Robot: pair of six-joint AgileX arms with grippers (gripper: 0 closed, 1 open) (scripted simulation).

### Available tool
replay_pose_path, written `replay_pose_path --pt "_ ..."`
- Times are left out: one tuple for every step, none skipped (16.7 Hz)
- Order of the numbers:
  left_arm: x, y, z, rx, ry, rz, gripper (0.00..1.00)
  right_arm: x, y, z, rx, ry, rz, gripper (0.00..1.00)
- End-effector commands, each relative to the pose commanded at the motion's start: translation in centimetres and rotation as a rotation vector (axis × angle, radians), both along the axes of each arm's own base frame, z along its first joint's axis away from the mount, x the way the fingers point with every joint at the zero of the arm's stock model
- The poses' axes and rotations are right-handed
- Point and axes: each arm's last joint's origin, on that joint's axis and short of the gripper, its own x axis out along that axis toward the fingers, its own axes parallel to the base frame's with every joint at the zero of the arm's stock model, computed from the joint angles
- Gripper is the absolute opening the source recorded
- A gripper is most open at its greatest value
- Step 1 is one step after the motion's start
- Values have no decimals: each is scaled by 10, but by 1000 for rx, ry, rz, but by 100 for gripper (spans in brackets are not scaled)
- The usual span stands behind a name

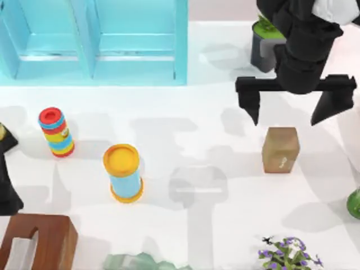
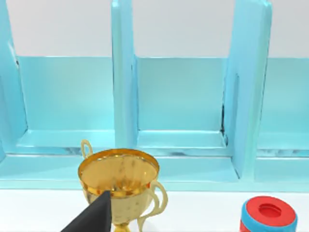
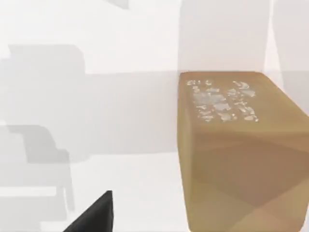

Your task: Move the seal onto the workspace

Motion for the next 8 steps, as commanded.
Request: replay_pose_path --pt "0 0 0 0 0 0 100 -1 -1 15 -1 3 0 100" --pt "0 0 0 0 0 0 100 -3 -2 30 -1 3 1 100" --pt "0 0 0 0 0 0 100 -5 -3 44 0 1 1 100" --pt "0 0 0 0 0 0 100 -7 -3 55 0 -1 1 100" --pt "0 0 0 0 0 0 100 -9 -4 63 1 -1 1 100" --pt "0 0 0 0 0 0 100 -10 -5 68 1 -2 1 100" --pt "0 0 0 0 0 0 100 -11 -5 70 1 -3 1 100" --pt "0 0 0 0 0 0 100 -11 -5 71 1 -3 1 100"
